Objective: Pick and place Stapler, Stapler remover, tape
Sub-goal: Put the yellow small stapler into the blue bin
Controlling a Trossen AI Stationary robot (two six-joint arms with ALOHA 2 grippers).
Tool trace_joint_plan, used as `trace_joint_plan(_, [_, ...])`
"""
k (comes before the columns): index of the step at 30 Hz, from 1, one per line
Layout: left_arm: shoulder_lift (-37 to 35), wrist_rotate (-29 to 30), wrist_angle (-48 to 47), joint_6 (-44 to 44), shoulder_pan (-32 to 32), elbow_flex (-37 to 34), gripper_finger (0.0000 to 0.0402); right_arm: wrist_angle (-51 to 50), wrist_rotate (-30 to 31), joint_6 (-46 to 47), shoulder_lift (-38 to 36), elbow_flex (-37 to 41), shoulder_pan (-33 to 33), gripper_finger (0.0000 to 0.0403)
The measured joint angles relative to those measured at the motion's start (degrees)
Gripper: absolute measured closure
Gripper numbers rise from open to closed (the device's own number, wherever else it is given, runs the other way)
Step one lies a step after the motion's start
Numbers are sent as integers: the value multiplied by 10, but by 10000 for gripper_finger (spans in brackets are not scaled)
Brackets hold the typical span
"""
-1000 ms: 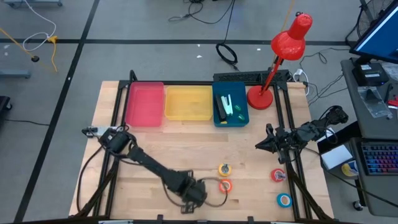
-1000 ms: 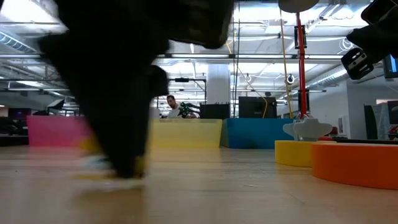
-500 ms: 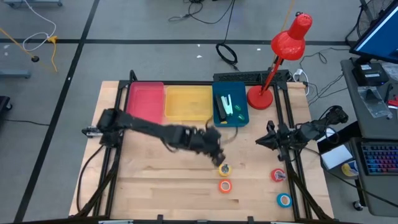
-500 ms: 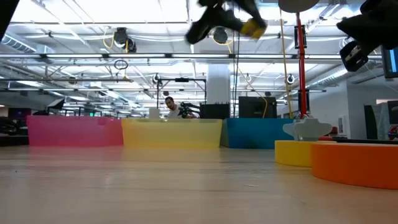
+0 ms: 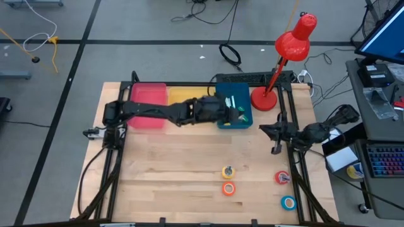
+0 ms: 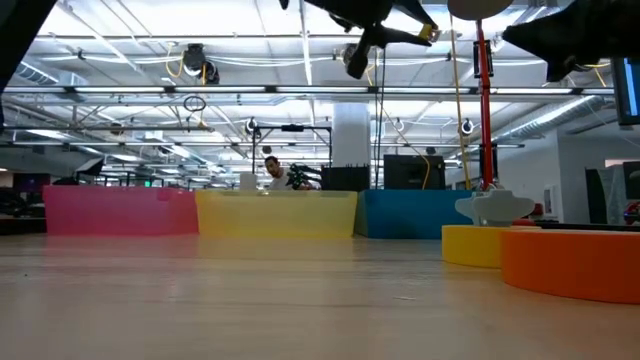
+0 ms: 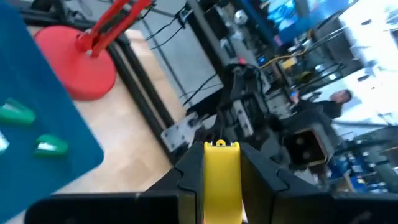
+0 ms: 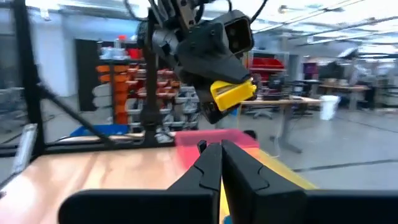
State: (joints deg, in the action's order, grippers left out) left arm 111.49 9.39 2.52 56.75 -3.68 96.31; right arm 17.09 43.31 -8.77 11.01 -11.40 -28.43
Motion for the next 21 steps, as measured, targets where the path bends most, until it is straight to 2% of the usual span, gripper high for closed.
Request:
trace_joint_plan(8, [9, -21, 48, -37, -24, 0, 334, 116, -6, 166, 87, 0, 76, 379])
trace_joint_plan(15, [8, -19, 84, -106, -29, 0, 334, 191, -101, 283, 124, 0, 179, 315])
trace_joint_plan(21, [8, -19, 92, -127, -26, 0, 334, 211, -232, 400, 173, 0, 298, 260])
